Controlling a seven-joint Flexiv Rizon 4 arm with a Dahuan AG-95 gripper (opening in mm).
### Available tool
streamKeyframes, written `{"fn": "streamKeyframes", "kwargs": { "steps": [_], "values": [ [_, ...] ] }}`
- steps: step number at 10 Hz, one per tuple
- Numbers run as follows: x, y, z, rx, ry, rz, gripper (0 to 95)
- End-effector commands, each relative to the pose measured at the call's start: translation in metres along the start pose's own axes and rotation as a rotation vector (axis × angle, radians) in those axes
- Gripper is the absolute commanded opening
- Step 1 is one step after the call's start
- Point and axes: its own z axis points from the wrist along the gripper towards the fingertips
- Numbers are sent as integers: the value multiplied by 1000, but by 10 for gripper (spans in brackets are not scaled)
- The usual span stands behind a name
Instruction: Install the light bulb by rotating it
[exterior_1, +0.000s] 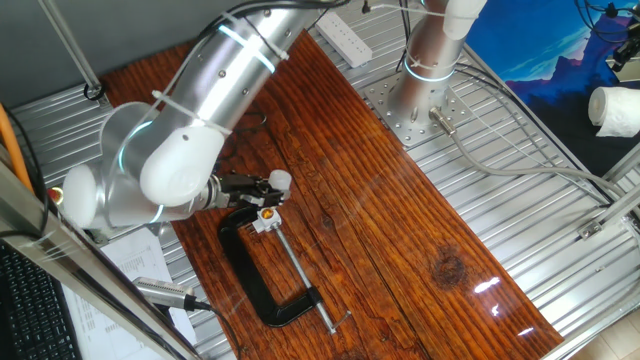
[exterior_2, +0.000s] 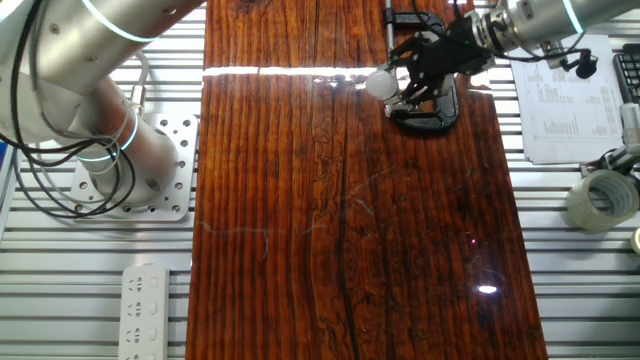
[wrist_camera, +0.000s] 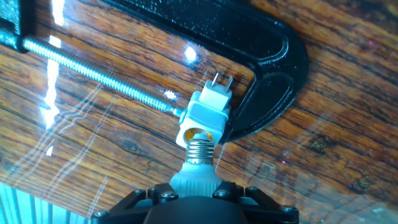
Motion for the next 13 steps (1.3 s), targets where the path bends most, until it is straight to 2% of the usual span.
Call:
{"fn": "streamKeyframes", "kwargs": {
  "steps": [1,6,13],
  "values": [
    [-1,-4,3,3,-8,7,0],
    [-6,-7,5,5,-19,4,0],
    [-13,-8,5,5,-18,-4,0]
  ]
}}
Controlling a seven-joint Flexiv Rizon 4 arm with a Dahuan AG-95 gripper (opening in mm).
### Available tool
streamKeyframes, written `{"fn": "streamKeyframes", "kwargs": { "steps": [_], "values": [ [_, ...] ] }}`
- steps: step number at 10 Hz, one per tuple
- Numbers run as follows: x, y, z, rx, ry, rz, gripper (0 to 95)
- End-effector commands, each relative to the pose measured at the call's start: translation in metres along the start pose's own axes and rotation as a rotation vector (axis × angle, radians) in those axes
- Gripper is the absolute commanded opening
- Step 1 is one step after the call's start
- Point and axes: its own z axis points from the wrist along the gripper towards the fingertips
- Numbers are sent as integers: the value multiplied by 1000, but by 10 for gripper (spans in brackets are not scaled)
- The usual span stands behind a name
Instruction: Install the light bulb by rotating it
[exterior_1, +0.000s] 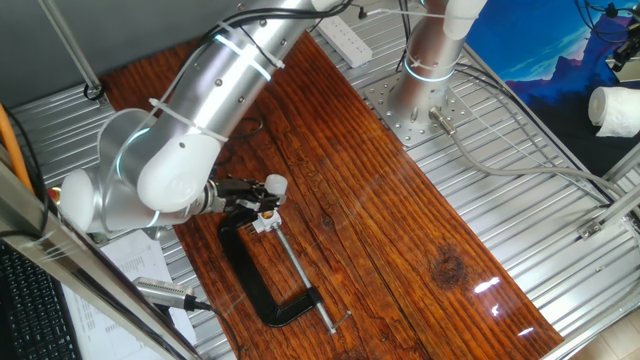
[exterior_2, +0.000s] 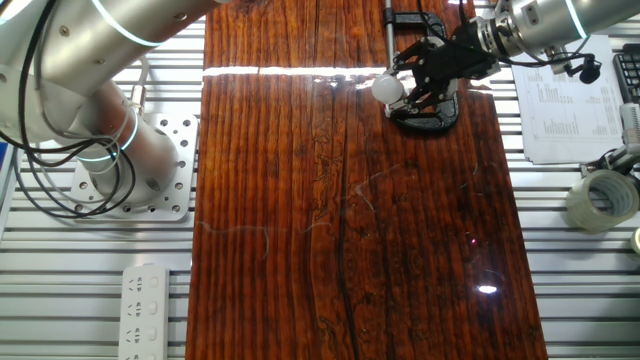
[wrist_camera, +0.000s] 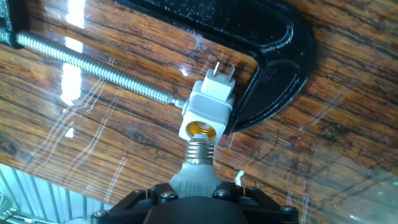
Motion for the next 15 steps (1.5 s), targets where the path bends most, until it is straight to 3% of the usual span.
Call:
{"fn": "streamKeyframes", "kwargs": {
  "steps": [1,10,11,15],
  "values": [
    [0,0,2,0,-4,4,0],
    [-7,0,0,1,-4,-4,0],
    [-7,0,0,2,-4,-8,190],
    [-8,0,1,3,-4,-21,190]
  ]
}}
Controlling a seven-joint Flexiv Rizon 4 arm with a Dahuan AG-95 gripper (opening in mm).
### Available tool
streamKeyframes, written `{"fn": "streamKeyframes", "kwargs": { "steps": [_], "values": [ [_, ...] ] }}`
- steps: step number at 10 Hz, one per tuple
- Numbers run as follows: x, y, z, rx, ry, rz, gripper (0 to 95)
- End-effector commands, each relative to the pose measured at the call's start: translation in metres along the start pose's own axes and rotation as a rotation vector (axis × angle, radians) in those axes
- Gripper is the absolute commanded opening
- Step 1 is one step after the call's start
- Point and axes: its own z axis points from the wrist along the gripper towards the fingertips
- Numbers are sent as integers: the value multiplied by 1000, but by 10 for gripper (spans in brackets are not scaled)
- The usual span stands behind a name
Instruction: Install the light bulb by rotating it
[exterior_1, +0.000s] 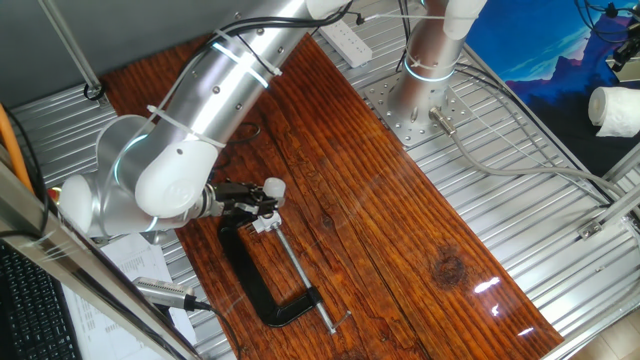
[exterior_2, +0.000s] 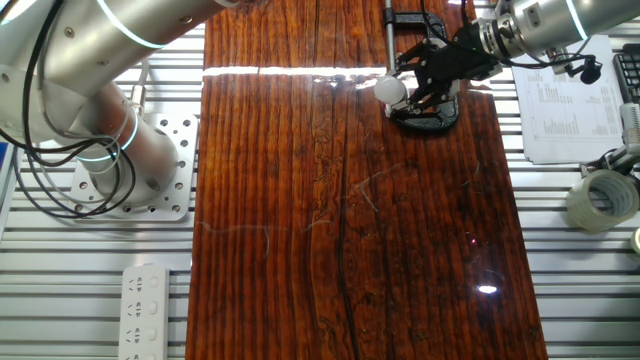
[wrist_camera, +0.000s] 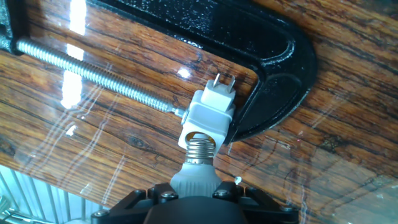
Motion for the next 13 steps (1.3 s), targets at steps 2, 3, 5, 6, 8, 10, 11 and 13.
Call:
{"fn": "streamKeyframes", "kwargs": {
  "steps": [2,3,5,6,8,10,11,13],
  "values": [
    [0,0,0,1,-4,-6,380],
    [0,0,0,1,-4,-8,380],
    [-1,0,0,2,-4,-13,380],
    [-1,0,0,2,-4,-15,570],
    [-1,0,0,2,-4,-18,570],
    [-1,1,-1,2,-4,-20,570],
    [-1,2,-2,1,-4,-20,570],
    [-2,3,-4,2,-3,-15,570]
  ]
}}
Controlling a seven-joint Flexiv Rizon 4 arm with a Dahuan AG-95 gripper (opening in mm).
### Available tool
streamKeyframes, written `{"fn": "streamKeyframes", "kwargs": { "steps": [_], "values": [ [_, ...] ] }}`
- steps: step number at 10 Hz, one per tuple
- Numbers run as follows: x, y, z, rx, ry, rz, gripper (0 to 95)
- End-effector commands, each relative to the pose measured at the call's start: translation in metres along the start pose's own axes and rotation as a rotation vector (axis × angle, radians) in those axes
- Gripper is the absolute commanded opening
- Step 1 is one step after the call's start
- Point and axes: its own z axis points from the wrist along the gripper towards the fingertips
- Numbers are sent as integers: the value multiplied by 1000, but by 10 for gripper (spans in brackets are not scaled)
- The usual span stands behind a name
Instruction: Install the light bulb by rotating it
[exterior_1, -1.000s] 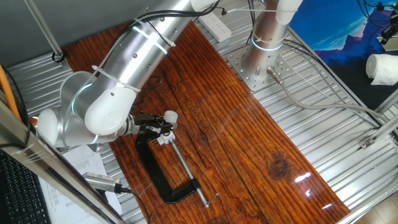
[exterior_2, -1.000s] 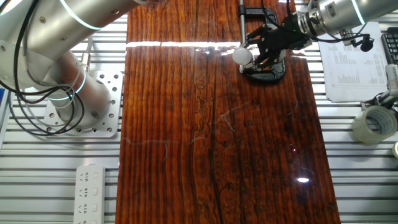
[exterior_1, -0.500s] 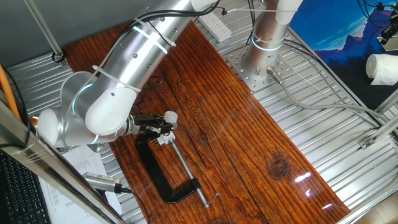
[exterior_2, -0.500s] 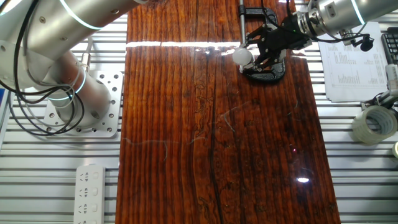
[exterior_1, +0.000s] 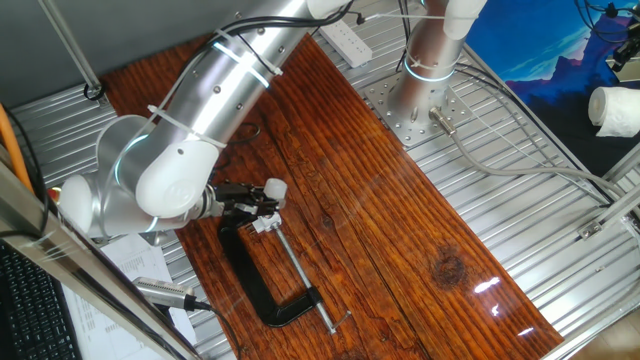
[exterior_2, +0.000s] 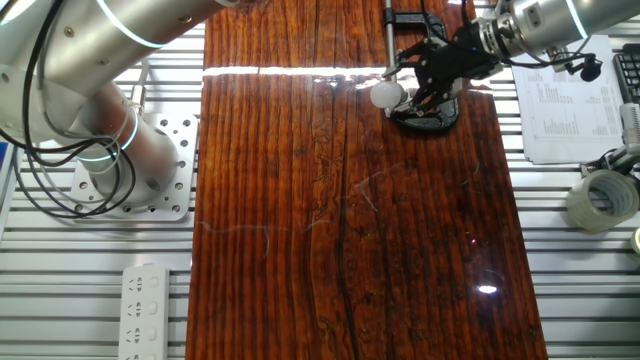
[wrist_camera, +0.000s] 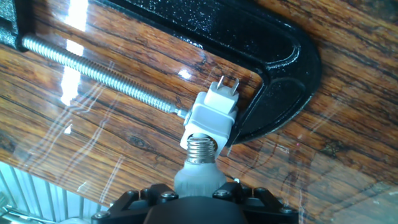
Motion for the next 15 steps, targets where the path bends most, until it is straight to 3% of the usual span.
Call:
{"fn": "streamKeyframes", "kwargs": {
  "steps": [1,8,9,11,13,15],
  "values": [
    [-1,0,-1,0,1,2,570],
    [2,-5,-5,5,2,-20,570],
    [3,-5,-6,4,2,-25,760],
    [6,-6,-8,6,-2,-32,760],
    [12,-5,-13,7,-12,-32,760],
    [25,5,-22,24,-51,-30,760]
  ]
}}
